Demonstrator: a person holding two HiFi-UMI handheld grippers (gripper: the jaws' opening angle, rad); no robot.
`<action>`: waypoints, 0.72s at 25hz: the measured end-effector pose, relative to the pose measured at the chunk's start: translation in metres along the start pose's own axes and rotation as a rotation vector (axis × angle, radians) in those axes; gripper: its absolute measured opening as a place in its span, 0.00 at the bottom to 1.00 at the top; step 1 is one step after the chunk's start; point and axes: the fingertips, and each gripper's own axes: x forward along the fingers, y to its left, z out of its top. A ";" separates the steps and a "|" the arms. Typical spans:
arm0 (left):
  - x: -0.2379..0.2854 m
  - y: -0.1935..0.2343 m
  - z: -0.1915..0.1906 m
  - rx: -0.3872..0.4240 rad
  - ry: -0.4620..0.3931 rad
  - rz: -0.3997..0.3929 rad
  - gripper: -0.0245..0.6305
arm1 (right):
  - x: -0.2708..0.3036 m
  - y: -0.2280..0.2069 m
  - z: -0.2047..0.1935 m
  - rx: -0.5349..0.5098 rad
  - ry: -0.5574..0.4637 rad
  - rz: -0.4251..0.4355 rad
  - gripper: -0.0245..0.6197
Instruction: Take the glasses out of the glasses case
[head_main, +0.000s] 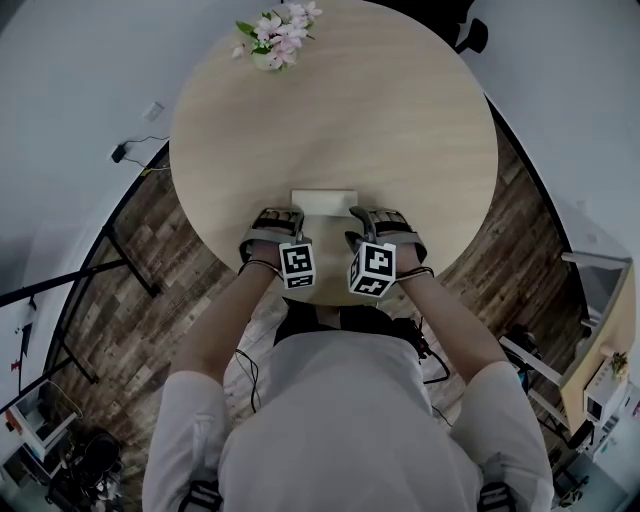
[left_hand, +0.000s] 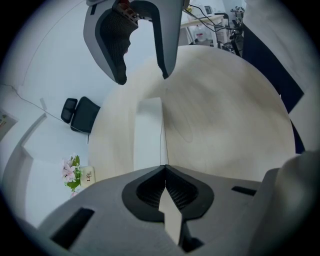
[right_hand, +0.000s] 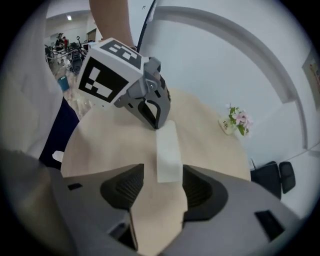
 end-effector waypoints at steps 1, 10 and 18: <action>-0.001 0.001 0.000 -0.001 0.001 -0.004 0.05 | 0.004 0.000 -0.002 0.004 0.008 0.009 0.37; 0.002 -0.001 0.000 0.005 0.020 -0.002 0.05 | 0.035 -0.008 -0.008 0.011 0.028 0.089 0.44; 0.003 -0.001 -0.001 -0.004 0.021 -0.005 0.05 | 0.062 -0.017 -0.008 -0.034 0.079 0.153 0.45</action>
